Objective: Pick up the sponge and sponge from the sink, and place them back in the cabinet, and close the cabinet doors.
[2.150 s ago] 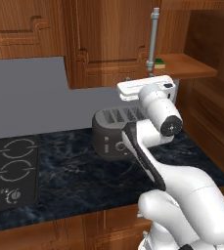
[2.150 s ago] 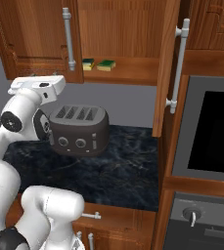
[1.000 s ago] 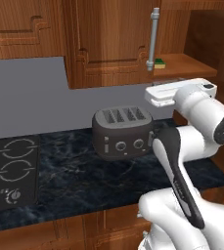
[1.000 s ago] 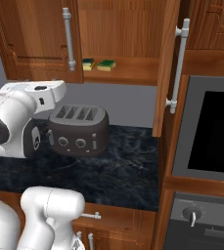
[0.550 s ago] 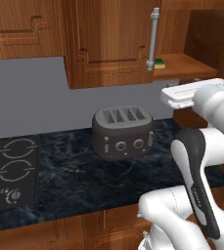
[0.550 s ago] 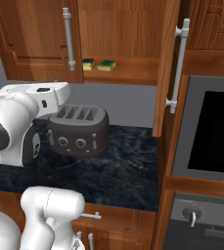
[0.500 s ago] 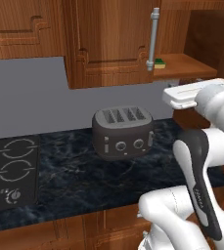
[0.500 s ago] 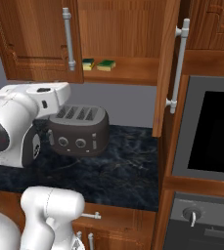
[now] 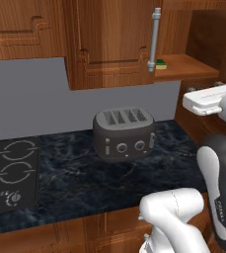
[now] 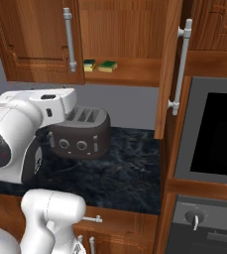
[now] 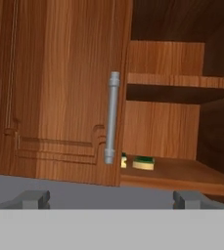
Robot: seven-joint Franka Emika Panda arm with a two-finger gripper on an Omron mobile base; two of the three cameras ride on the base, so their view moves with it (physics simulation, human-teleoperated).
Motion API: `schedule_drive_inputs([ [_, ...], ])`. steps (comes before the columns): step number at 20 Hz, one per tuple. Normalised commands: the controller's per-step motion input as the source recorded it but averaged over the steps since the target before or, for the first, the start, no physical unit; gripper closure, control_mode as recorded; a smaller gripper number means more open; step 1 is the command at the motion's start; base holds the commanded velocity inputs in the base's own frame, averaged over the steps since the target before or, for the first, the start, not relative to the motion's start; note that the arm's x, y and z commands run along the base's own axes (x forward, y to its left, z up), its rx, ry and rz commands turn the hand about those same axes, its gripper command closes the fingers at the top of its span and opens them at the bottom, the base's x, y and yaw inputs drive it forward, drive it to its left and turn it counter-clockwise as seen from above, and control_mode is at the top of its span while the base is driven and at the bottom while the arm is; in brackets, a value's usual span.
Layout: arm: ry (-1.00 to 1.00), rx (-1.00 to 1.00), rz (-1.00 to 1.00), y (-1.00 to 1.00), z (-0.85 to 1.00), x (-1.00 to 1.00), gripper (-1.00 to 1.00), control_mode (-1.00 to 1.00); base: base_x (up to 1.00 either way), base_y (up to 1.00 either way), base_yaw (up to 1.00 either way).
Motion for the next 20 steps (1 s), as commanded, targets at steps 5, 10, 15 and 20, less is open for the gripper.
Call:
schedule_drive_inputs([
  [5, 0.00, 0.00, 0.00, -0.22, 0.00, -0.24, -1.00, -1.00, 0.00, 0.00, 0.00],
  [10, 0.00, 0.00, 0.00, -0.25, 0.00, -0.11, -1.00, -1.00, 0.00, 0.00, 0.00],
  [15, 0.00, 0.00, 0.00, -0.27, 0.00, -0.04, -1.00, -1.00, 0.00, 0.00, 0.00],
  [20, 0.00, 0.00, 0.00, -0.31, 0.00, -0.18, -1.00, -1.00, 0.00, 0.00, 0.00],
])
